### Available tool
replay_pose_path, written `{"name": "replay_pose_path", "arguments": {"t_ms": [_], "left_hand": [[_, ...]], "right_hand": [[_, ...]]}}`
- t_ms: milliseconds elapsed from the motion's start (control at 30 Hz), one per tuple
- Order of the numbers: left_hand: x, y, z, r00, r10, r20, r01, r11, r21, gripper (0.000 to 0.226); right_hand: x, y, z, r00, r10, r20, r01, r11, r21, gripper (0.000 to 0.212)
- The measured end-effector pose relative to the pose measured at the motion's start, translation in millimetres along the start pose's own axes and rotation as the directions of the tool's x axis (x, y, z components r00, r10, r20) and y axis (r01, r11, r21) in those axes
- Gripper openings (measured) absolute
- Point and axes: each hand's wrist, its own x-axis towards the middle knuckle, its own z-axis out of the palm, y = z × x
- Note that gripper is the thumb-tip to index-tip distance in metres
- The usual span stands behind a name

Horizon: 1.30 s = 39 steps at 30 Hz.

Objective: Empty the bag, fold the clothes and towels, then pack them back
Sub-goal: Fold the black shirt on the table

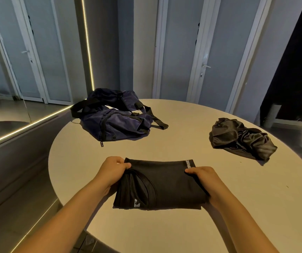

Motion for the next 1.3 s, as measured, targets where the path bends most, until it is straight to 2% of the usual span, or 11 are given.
{"name": "replay_pose_path", "arguments": {"t_ms": [133,433,533,600,633,733,800,1000,1100,1200,1300], "left_hand": [[3,2,2,1.000,0.019,-0.003,-0.019,1.000,0.005,0.023],[9,12,6,0.997,0.060,-0.042,-0.048,0.968,0.245,0.034],[-9,21,11,0.927,0.345,-0.145,-0.202,0.787,0.583,0.046],[-21,27,23,0.816,0.576,-0.036,-0.430,0.648,0.629,0.049],[-25,29,30,0.784,0.615,0.085,-0.529,0.590,0.610,0.048],[-21,27,50,0.769,0.467,0.438,-0.633,0.454,0.627,0.051],[-14,21,55,0.793,0.326,0.515,-0.610,0.423,0.670,0.054],[-8,1,61,0.819,0.305,0.486,-0.571,0.348,0.744,0.065],[-9,0,63,0.829,0.307,0.467,-0.555,0.353,0.753,0.065],[-11,-1,65,0.838,0.308,0.451,-0.540,0.350,0.765,0.065],[-14,-1,65,0.842,0.304,0.445,-0.533,0.346,0.772,0.066]], "right_hand": [[1,2,-1,1.000,-0.028,0.013,0.028,0.999,-0.033,0.017],[4,10,3,0.995,-0.092,-0.037,0.089,0.994,-0.059,0.016],[4,10,5,0.995,-0.089,-0.049,0.085,0.994,-0.066,0.016],[4,10,5,0.994,-0.088,-0.057,0.084,0.994,-0.076,0.017],[4,10,5,0.994,-0.089,-0.061,0.084,0.993,-0.077,0.017],[2,10,5,0.994,-0.086,-0.066,0.080,0.994,-0.078,0.017],[1,9,4,0.994,-0.076,-0.076,0.071,0.995,-0.069,0.018],[-7,9,3,0.983,-0.082,-0.167,0.084,0.996,0.002,0.031],[-21,20,1,0.919,-0.254,-0.302,0.181,0.952,-0.248,0.028],[-34,30,5,0.865,-0.400,-0.303,0.222,0.847,-0.483,0.030],[-36,37,8,0.836,-0.469,-0.285,0.228,0.769,-0.598,0.032]]}}
